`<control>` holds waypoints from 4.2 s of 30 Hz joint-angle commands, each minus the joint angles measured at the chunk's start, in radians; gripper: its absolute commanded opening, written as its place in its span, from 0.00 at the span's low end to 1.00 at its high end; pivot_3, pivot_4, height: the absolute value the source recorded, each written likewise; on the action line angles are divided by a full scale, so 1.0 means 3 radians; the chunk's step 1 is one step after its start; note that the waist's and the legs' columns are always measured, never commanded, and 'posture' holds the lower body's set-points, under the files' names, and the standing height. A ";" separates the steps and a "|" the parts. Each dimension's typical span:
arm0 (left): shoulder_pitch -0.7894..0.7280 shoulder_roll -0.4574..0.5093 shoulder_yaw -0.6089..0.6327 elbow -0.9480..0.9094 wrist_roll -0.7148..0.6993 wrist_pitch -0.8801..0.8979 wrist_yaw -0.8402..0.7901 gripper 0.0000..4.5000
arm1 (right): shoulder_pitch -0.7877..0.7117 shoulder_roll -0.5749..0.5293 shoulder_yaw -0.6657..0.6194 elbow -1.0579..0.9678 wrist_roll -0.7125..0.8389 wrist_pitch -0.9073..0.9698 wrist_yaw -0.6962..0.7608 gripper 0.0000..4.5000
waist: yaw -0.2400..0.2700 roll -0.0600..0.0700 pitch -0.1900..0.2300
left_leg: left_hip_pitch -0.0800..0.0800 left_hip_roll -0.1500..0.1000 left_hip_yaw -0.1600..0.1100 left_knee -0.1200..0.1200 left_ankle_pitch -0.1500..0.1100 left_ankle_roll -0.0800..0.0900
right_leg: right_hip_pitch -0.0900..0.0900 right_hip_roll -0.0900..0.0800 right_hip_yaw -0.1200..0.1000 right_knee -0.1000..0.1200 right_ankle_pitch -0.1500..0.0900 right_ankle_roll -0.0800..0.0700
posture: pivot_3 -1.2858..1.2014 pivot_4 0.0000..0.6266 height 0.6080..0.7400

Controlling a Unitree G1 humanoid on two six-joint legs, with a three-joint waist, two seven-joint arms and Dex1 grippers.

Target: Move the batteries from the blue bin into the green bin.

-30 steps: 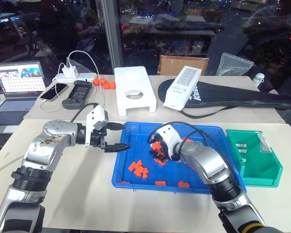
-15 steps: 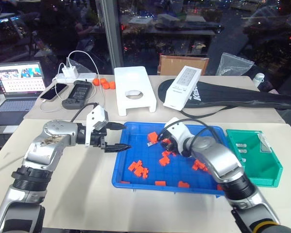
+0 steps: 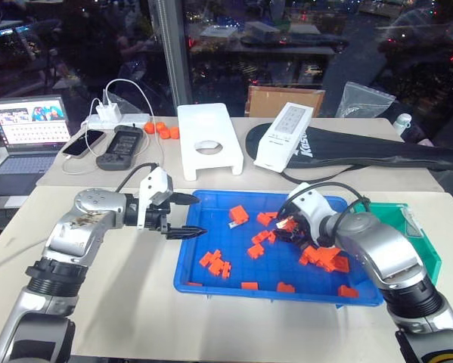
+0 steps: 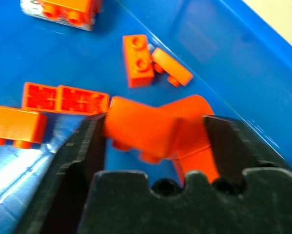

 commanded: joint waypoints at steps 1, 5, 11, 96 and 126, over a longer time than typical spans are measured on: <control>-0.0063 0.0026 0.0040 -0.0059 0.0005 -0.0060 -0.0016 1.00 | -0.0178 0.0022 -0.0009 -0.0142 0.0032 -0.0014 0.0003 0.99 | -0.0002 0.0000 0.0000 | 0.0000 0.0000 0.0000 0.0000 0.0000 0.0000 | 0.0000 0.0000 0.0000 0.0000 0.0000 0.0000 | 0.52 0.24 0.86; -0.0043 0.0044 0.0052 -0.0084 0.0010 -0.0045 -0.0010 1.00 | -0.0386 0.0105 0.0247 -0.0228 0.0033 -0.0008 0.0028 0.99 | -0.0019 0.0000 0.0000 | 0.0001 0.0000 0.0000 -0.0002 0.0000 0.0000 | -0.0002 0.0001 0.0000 0.0001 0.0000 0.0000 | 0.52 0.24 0.86; -0.0016 0.0064 0.0082 -0.0131 0.0014 -0.0018 0.0009 1.00 | -0.0544 0.0658 0.0329 -0.0009 0.0083 -0.0057 -0.0093 0.99 | -0.0022 0.0000 0.0000 | 0.0000 0.0000 -0.0002 -0.0003 0.0000 0.0000 | -0.0001 0.0001 -0.0001 0.0001 -0.0001 -0.0001 | 0.52 0.24 0.86; 0.0010 0.0158 0.0105 -0.0289 -0.0014 0.0086 0.0143 1.00 | -0.0464 0.1172 0.0457 0.1704 -0.0273 -0.1332 0.0115 0.99 | -0.0078 -0.0001 0.0000 | 0.0004 0.0001 -0.0004 -0.0009 0.0000 0.0000 | 0.0001 0.0002 -0.0002 0.0001 -0.0002 -0.0002 | 0.52 0.24 0.86; -0.0586 -0.0287 0.0104 0.0001 -0.0372 0.0222 -0.0045 1.00 | -0.0150 -0.1217 -0.1011 0.0663 -0.0008 -0.1045 0.0954 0.06 | 0.0044 -0.0003 0.0002 | -0.0003 -0.0004 -0.0003 -0.0008 0.0000 0.0001 | 0.0002 -0.0003 -0.0002 -0.0014 -0.0003 0.0000 | 0.52 0.24 0.86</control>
